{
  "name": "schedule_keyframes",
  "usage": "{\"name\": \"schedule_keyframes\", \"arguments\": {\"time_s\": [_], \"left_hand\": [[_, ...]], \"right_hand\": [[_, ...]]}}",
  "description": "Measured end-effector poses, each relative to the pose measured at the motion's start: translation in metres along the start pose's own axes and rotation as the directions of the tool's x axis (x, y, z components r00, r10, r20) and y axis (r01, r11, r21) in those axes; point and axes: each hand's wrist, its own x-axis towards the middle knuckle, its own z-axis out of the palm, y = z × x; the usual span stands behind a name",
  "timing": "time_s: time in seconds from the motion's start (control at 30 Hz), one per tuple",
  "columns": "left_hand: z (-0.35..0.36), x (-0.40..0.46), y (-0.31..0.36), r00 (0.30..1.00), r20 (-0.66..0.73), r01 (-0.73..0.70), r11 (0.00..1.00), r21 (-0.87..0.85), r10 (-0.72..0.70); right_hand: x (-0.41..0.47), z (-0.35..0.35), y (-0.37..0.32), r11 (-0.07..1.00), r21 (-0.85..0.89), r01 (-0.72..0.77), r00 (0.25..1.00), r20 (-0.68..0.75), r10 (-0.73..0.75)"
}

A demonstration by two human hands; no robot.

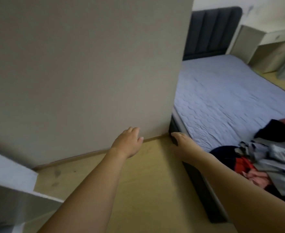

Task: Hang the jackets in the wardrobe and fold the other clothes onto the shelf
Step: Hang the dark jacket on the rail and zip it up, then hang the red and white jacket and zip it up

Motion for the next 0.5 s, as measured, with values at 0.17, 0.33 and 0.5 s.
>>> {"name": "schedule_keyframes", "arguments": {"time_s": [0.17, 0.33, 0.5], "left_hand": [[0.070, 0.043, 0.142, 0.998, 0.022, -0.062, 0.998, -0.001, 0.062], [0.129, 0.069, 0.245, 0.994, 0.080, -0.075, 0.997, -0.009, 0.076], [0.191, 0.115, 0.337, 0.986, 0.146, -0.074, 0.997, -0.036, 0.078]], "right_hand": [[-0.030, -0.045, 0.159, 0.995, 0.014, -0.101, 0.995, 0.010, 0.101], [-0.047, -0.088, 0.278, 0.981, 0.068, -0.181, 0.983, 0.048, 0.178], [-0.049, -0.114, 0.375, 0.948, 0.163, -0.273, 0.961, 0.003, 0.276]]}}
